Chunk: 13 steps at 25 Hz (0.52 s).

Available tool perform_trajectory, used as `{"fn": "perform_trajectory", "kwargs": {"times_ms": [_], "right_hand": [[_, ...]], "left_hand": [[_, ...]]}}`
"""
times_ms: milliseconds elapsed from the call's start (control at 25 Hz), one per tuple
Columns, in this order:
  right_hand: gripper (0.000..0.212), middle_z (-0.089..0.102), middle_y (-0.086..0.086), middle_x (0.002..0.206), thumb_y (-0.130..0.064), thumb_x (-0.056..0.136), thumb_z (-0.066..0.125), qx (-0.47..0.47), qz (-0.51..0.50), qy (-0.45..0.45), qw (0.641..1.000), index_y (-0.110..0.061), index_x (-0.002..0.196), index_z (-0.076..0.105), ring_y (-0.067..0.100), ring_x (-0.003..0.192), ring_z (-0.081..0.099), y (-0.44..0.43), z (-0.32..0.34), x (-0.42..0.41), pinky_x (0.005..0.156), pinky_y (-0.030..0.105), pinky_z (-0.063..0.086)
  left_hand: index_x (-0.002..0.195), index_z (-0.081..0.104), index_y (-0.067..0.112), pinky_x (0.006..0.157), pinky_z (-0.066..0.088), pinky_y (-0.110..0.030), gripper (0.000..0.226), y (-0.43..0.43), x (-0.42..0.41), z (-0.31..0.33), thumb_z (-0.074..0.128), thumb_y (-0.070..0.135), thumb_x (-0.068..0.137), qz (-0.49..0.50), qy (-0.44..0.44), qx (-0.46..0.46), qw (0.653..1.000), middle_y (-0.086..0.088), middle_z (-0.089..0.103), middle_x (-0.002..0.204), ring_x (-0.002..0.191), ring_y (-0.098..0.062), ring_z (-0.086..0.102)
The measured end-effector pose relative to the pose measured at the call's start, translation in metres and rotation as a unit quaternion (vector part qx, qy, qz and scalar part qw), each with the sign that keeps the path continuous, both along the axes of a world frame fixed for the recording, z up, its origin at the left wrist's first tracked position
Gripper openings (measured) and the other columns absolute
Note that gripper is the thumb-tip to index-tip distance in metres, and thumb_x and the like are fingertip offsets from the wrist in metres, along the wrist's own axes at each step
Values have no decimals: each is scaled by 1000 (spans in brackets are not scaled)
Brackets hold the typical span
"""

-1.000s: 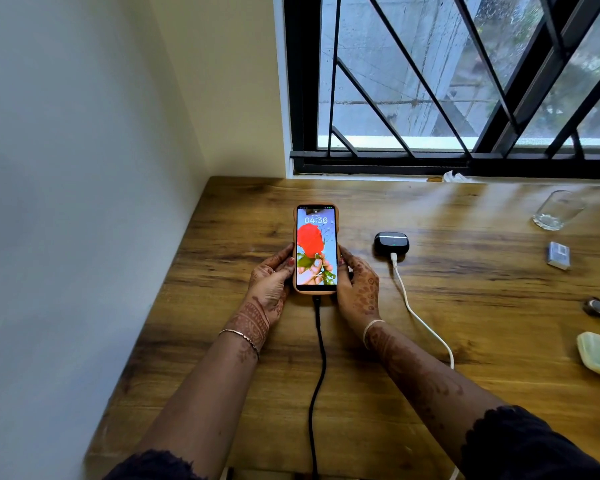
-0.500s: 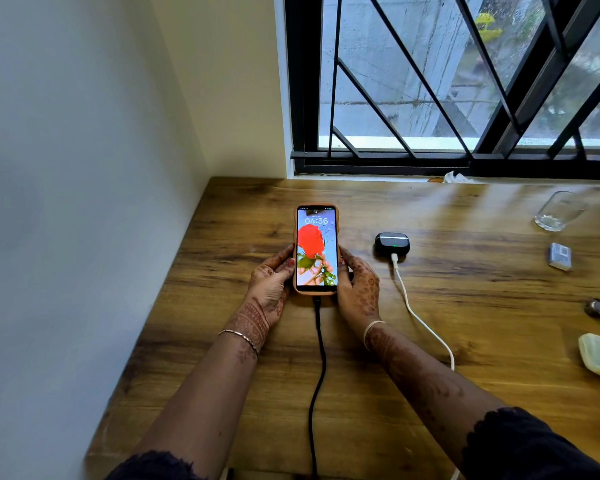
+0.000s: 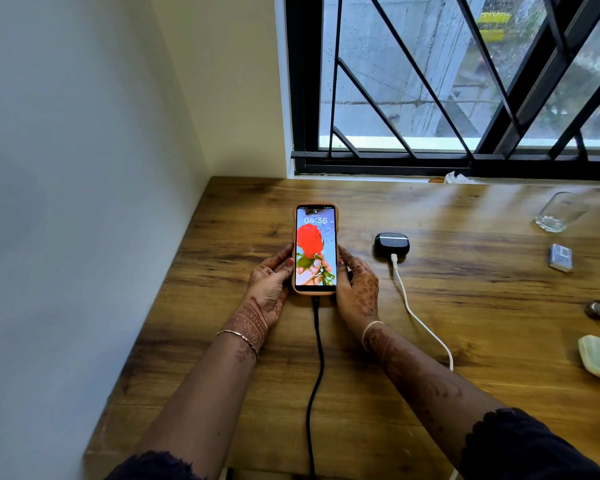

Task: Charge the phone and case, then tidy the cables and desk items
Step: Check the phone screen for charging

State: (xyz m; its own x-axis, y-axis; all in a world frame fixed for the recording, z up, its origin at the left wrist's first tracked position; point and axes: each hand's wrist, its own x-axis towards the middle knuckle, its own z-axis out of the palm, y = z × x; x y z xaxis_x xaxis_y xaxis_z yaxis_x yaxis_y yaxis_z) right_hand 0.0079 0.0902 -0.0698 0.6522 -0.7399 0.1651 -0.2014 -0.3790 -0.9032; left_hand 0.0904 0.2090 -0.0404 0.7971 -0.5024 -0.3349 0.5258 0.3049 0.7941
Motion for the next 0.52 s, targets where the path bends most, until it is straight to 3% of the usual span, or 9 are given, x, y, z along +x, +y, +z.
{"fn": "perform_trajectory", "kwargs": {"times_ms": [160,320,400,520], "right_hand": [[33,65,-2,109,-20,97,49,0,2,-5,1000,-18,129,58,3,96,55,0,0,-1,81,12,43],[32,66,-2,107,-18,96,50,-10,-3,-13,1000,-16,127,60,3,95,56,0,-2,-1,74,-1,38],[32,64,-4,106,-17,96,50,-11,-2,-17,1000,-17,127,60,3,95,56,1,-2,-1,77,2,40],[33,61,-9,102,-15,96,50,-11,-3,-26,1000,-18,127,59,5,94,58,2,-1,-1,83,20,50]], "left_hand": [[134,49,-1,76,58,-29,42,1,-1,3,46,-9,93,2,8,-3,1000,-25,58,125,80,-15,69],[134,47,-4,71,59,-27,43,1,-3,3,45,-11,92,8,5,-21,1000,-25,59,120,73,-11,72],[134,48,-4,70,60,-26,42,2,-4,2,46,-11,92,7,1,-25,1000,-20,64,110,74,-12,72],[132,49,-3,69,60,-26,41,3,-5,2,46,-10,92,-1,-5,-33,999,-9,69,106,77,-13,72]]}}
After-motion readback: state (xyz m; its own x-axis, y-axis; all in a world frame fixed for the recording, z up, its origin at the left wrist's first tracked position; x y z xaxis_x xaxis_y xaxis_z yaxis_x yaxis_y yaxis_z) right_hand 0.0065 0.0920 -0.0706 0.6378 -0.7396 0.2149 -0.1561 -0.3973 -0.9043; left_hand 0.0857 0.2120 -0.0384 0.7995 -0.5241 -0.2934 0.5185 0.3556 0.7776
